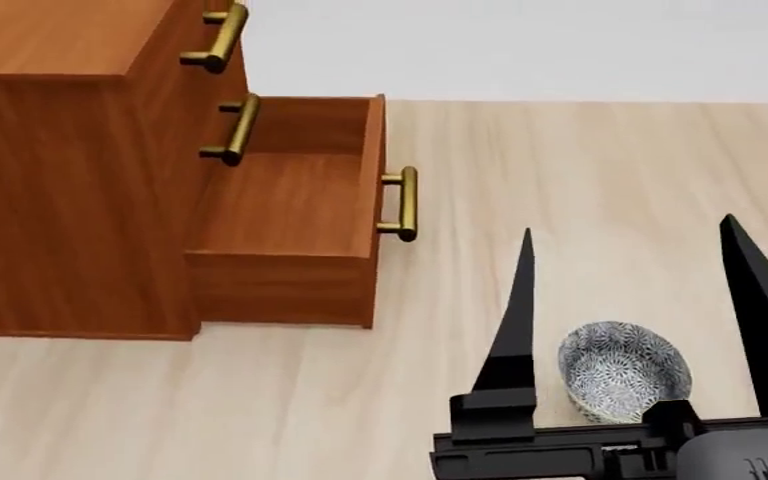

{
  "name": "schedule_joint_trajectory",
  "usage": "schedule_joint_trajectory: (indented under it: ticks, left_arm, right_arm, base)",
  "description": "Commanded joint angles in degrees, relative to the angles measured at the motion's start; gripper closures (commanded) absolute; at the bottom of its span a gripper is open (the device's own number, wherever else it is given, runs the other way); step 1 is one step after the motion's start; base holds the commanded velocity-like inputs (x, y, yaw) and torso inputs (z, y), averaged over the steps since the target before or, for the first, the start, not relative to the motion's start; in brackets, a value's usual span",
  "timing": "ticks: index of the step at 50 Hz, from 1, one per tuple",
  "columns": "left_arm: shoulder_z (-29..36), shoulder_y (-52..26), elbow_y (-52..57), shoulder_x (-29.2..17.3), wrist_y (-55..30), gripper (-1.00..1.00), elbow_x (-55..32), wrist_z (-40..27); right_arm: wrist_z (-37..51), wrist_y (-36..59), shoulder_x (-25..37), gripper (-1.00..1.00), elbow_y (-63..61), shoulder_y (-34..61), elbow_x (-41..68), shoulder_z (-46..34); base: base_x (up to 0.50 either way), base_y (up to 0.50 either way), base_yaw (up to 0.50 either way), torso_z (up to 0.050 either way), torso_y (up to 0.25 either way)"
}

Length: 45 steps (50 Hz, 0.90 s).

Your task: Close the bottom drawer of the cabinet and open the top drawer.

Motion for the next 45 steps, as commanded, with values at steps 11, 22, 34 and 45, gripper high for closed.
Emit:
schedule_joint_trajectory:
  ticks: [11, 22, 34, 45]
  left_arm:
    - [1.14, 0.65, -0.29, -0.72, 0.99, -1.00, 0.05, 0.05]
    - [1.26, 0.66, -0.35, -1.11, 0.91, -1.00, -0.48, -0.59]
    - [1.53, 1.10, -0.34, -1.30, 1.27, -1.00, -0.68, -0.79]
    - [1.74, 1.41, -0.59, -1.47, 1.83, -1.00, -0.63, -0.89]
  right_arm:
    - [0.30, -1.44, 0.55, -1.00, 0.71, -0.42, -1.23, -1.47]
    - [0.26, -2.37, 0.78, -1.00, 1.25, -0.56, -1.25, -1.48]
    - [0.54, -2.37, 0.87, -1.00, 1.69, 0.08, -0.92, -1.79]
    - [0.90, -1.98, 1.44, -1.00, 1.35, 0.47, -1.31, -2.46]
  base:
    - [0.15, 0.23, 0.00, 0.000, 0.000]
    - [0.16, 0.21, 0.00, 0.000, 0.000]
    - [0.17, 0.14, 0.00, 0.000, 0.000]
    - [0.18, 0.10, 0.00, 0.000, 0.001]
